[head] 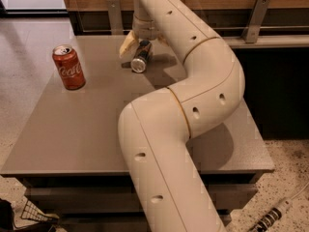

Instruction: Place redbull can upright

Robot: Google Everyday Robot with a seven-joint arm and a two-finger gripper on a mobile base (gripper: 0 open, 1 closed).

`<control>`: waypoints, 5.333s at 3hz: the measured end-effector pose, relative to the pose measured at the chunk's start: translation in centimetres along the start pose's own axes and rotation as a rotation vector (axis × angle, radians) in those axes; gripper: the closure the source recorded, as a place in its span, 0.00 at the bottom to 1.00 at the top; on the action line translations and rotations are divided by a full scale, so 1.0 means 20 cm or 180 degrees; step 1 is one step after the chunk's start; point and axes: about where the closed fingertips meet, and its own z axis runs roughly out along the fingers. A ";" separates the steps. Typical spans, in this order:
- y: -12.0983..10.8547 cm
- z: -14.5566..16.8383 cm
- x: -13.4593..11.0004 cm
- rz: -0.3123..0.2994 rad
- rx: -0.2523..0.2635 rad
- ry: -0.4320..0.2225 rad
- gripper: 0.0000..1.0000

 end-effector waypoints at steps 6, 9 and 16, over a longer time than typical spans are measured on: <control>0.02 0.07 -0.12 0.0034 -0.0059 -0.0211 1.00; 0.02 0.07 -0.12 0.0035 -0.0058 -0.0213 1.00; -0.61 -0.40 0.23 -0.0031 -0.0768 -0.2253 1.00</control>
Offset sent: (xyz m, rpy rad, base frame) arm 0.0007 -0.0010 -0.0084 0.0043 0.0147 -0.0092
